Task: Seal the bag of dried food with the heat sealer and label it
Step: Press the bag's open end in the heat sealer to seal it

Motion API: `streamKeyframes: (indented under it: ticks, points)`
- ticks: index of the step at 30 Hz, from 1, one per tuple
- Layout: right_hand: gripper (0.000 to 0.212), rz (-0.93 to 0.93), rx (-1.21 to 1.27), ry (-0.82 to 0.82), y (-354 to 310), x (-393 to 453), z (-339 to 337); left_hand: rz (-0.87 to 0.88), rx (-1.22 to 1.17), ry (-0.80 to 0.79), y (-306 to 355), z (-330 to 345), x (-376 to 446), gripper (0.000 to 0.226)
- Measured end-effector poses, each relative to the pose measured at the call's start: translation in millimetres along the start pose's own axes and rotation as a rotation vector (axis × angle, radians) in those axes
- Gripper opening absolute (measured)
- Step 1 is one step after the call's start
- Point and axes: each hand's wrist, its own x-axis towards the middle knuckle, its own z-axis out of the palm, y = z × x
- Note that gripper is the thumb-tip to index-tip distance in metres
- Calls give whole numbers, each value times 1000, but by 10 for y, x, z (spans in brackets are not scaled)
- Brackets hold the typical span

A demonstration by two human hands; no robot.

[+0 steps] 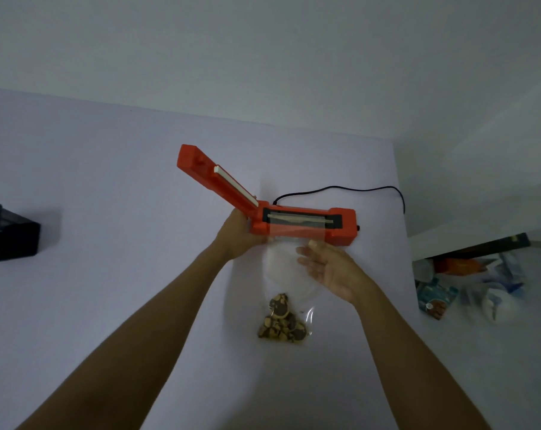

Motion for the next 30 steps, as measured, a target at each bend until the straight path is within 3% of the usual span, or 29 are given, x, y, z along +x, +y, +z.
streamKeyframes:
  ticks: [7, 16, 23, 30]
  points:
    - [35, 35, -79, -106, -17, 51, 105, -81, 46, 11, -227, 17, 110, 61]
    - [22, 35, 40, -34, -17, -31, 135, -52, 110, 2, -230, 8, 133, 47]
    - [17, 0, 57, -36, -122, -102, 150, -87, 138, 8, -309, 5, 148, 59]
    - [15, 12, 126, -42, -163, -124, 172, -74, 128, 6, -316, 11, 164, 54]
